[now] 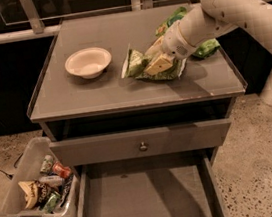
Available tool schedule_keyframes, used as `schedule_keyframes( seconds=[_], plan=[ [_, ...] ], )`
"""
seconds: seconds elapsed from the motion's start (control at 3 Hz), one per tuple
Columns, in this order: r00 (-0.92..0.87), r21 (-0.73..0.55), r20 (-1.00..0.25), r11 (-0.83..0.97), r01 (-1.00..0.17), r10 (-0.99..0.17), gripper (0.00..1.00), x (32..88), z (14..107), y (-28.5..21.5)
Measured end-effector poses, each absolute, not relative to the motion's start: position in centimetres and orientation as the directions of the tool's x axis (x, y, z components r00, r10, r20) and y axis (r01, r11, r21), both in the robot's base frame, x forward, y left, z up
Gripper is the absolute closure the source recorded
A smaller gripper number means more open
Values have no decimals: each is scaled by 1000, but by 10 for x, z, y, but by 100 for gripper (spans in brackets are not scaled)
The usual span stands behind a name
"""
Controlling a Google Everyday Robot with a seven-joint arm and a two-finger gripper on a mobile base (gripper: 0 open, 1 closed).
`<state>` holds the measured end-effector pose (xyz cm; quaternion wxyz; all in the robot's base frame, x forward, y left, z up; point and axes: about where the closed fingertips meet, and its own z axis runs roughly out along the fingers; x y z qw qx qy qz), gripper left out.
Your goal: Place green jalapeno chip bag into middle drawer
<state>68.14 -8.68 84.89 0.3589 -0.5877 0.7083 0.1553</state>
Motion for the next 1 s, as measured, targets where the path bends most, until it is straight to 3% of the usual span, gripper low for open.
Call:
schedule_keyframes(
  seconds=[0.33, 0.67, 1.0],
  plan=[
    [-52, -202, -691, 261, -944, -721, 88, 681, 849, -87],
    [-51, -202, -691, 261, -944, -721, 100, 681, 849, -87],
    [-47, -201, -690, 254, -946, -722, 100, 681, 849, -85]
  ],
)
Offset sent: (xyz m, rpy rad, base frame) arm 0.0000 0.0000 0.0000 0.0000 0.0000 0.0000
